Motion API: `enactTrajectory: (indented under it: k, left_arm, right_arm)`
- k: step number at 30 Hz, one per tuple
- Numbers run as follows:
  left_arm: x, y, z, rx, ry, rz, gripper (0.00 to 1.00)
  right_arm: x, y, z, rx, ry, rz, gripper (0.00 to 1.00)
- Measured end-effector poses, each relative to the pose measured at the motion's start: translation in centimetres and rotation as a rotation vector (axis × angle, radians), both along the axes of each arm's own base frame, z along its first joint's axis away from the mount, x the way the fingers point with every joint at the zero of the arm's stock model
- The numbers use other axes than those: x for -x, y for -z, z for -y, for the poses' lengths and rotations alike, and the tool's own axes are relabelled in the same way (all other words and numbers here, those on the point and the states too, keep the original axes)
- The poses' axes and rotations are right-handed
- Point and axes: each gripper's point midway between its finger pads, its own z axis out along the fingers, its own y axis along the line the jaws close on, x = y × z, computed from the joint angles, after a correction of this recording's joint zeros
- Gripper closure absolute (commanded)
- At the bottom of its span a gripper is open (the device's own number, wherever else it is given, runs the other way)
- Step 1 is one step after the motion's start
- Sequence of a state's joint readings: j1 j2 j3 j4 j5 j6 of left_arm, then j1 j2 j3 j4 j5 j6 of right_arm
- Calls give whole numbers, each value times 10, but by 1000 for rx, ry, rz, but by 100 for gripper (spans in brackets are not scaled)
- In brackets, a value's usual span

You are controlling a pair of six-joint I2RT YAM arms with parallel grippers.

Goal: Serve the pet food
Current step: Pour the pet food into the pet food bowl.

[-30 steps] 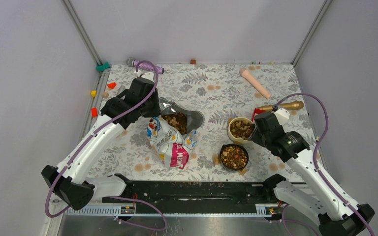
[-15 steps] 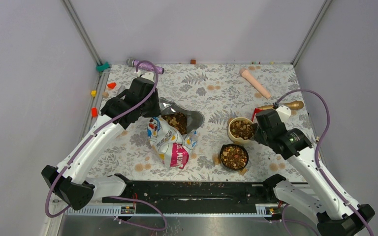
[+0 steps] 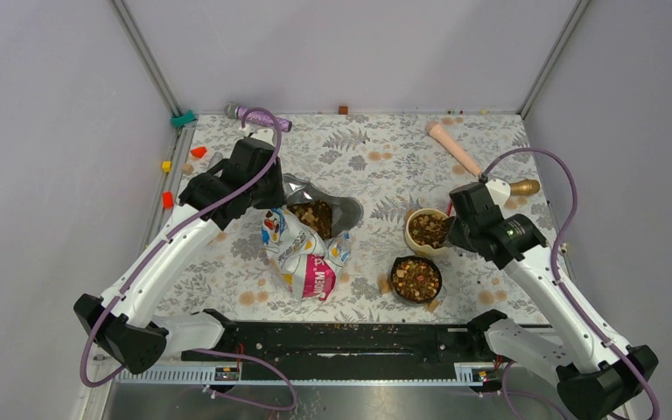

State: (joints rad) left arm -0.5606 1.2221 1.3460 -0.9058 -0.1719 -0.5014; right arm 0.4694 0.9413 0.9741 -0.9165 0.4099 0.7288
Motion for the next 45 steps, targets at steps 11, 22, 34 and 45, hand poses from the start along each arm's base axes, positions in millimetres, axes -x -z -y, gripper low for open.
enactTrajectory:
  k: [11,22,34,45]
  left_arm:
    - [0,0,0,0,0,0,100]
    - [0,0,0,0,0,0,100]
    - [0,0,0,0,0,0,100]
    - [0,0,0,0,0,0,100]
  right_arm:
    - [-6,-1,-5,16,-42,-59,100]
    - [-3,-16,-2,51,-83,-69,100]
    - [4,-19,6,94,-103,-95,100]
    - [3,-35,11,120,-108,-69,100]
